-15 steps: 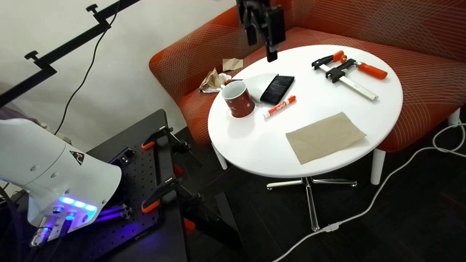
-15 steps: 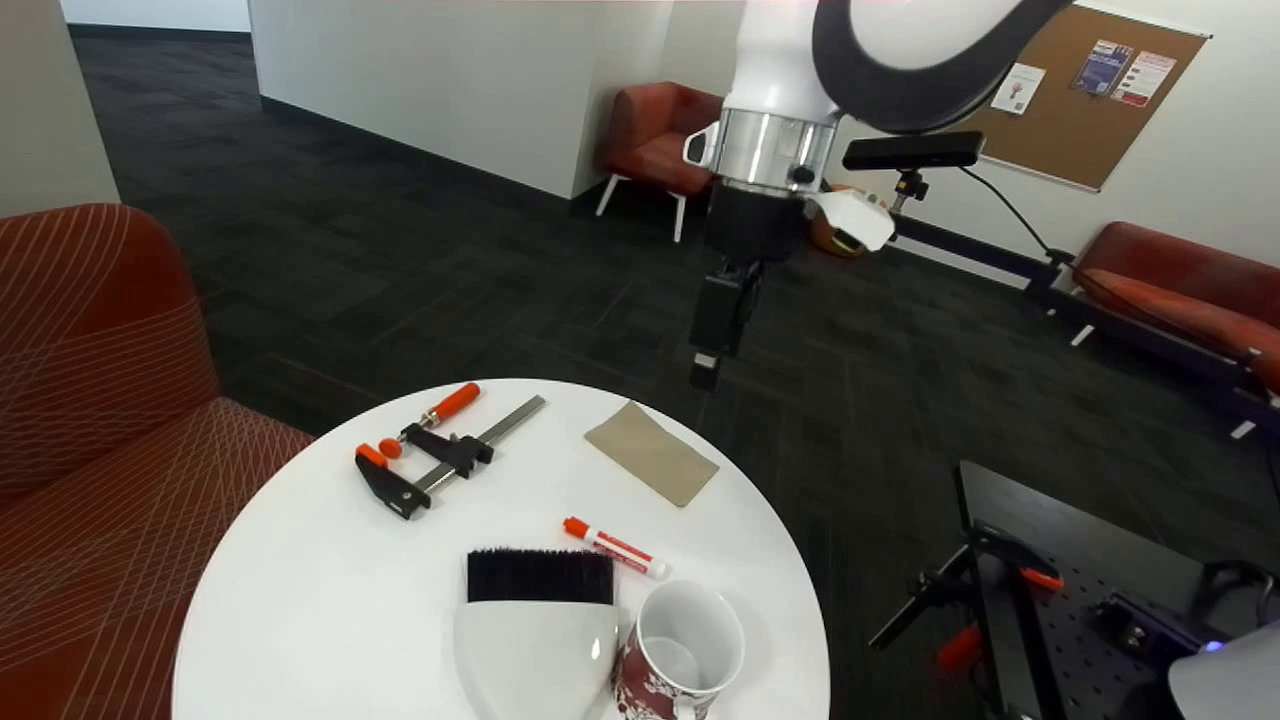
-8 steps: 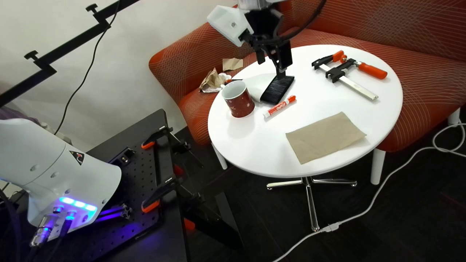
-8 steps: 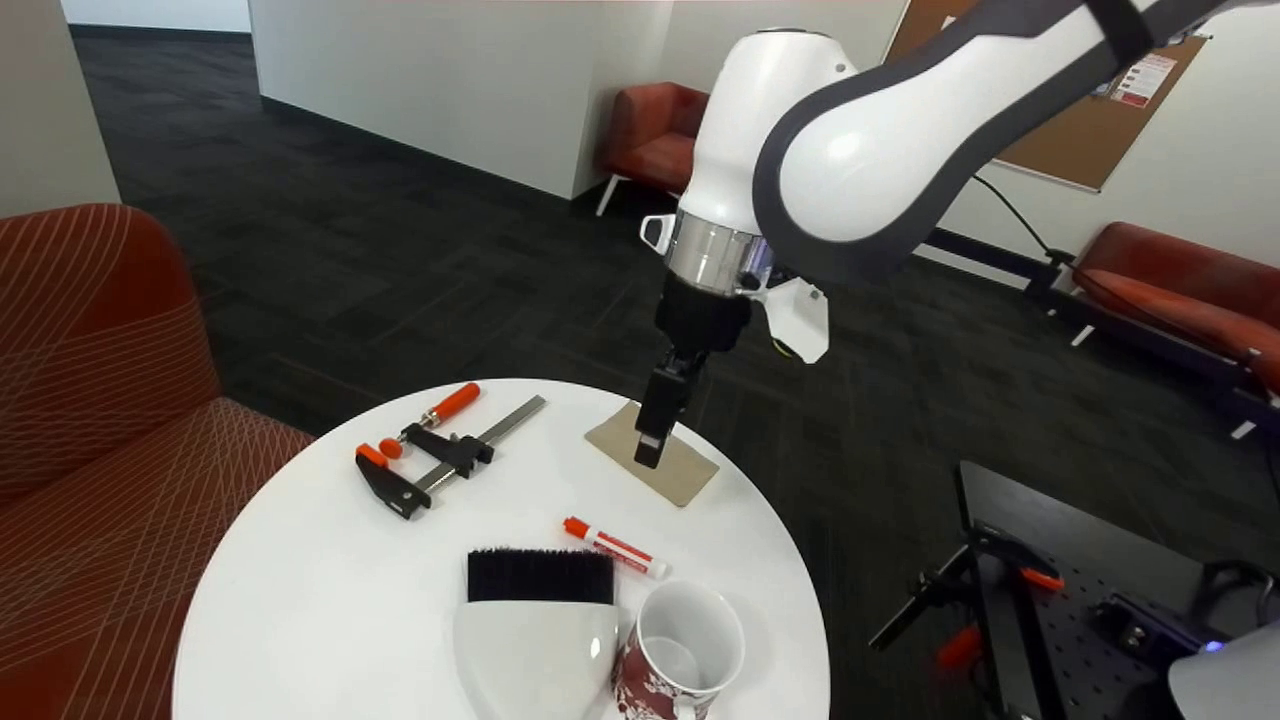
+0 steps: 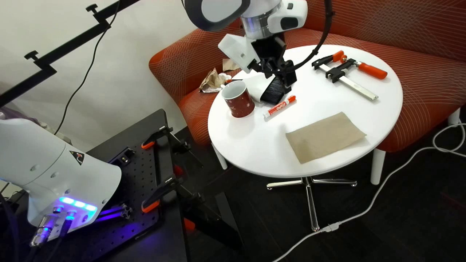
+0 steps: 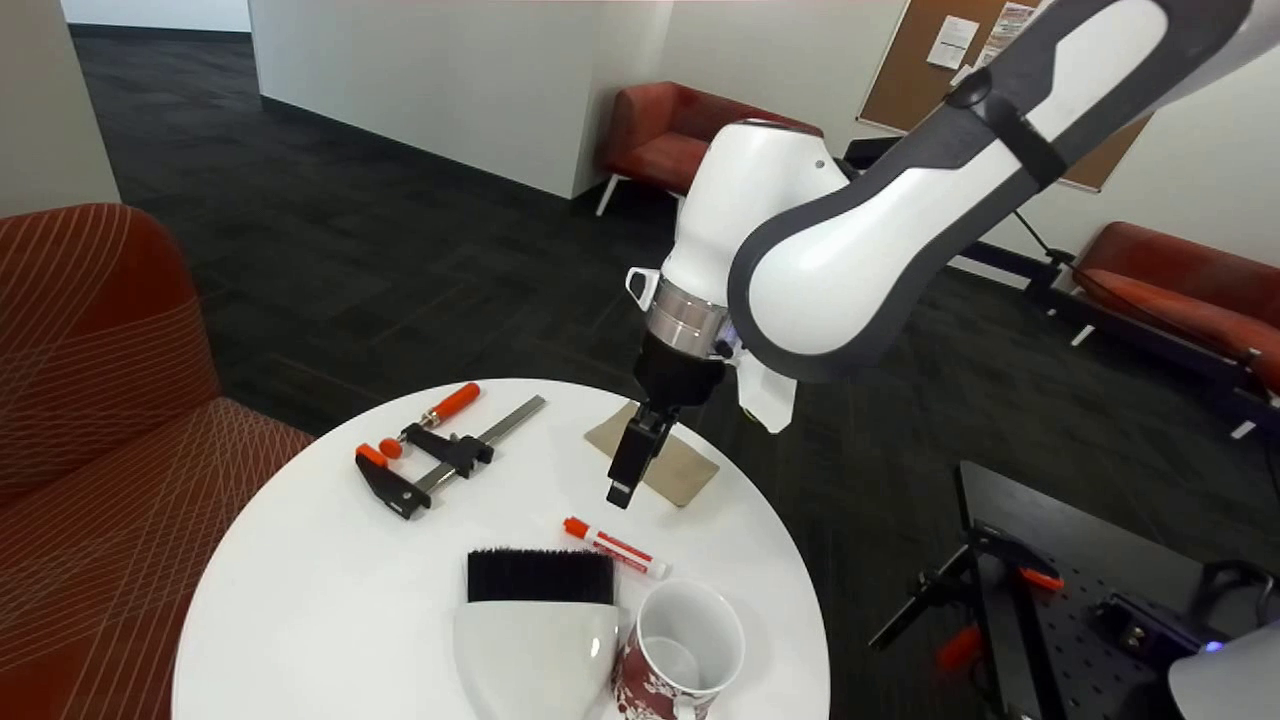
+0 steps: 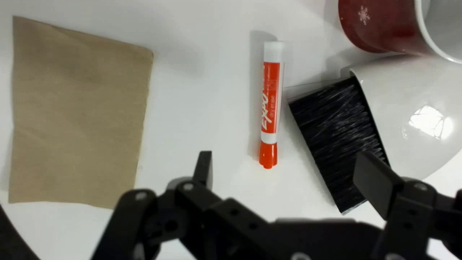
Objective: Pick up the pen from the table and put it in the red mug cup.
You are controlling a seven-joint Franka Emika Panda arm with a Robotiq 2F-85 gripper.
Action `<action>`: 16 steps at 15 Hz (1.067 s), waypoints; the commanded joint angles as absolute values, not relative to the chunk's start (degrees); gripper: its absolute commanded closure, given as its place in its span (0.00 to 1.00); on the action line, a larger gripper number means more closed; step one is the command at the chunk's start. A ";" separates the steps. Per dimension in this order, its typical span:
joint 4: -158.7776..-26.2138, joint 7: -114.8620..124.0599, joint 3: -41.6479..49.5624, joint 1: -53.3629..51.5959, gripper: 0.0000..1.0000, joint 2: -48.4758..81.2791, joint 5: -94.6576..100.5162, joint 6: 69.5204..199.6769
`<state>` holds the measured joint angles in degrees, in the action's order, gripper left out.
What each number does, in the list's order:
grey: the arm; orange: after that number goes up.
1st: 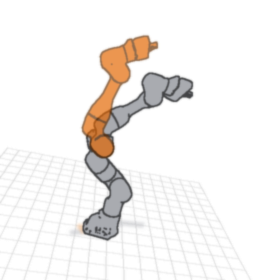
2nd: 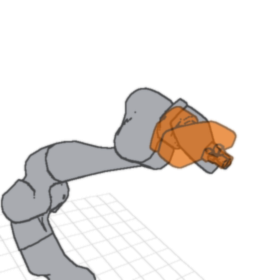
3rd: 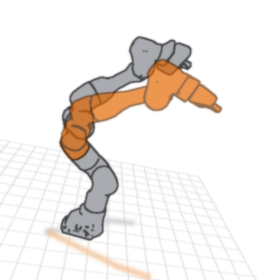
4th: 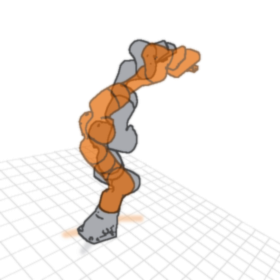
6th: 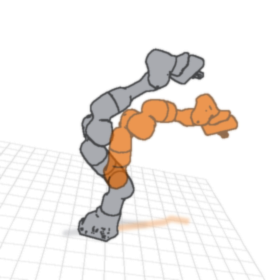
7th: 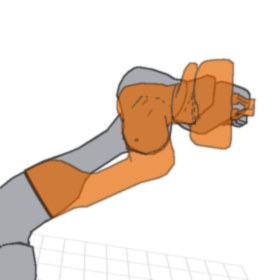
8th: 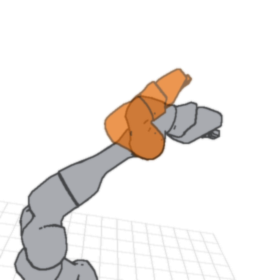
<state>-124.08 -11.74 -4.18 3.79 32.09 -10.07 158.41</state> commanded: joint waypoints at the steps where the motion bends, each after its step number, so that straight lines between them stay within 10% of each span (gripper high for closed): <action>1: -123.21 -8.08 -3.77 2.79 0.00 34.86 -8.26 161.64; 16: -115.08 2.13 1.50 -2.93 0.00 43.76 -3.26 161.65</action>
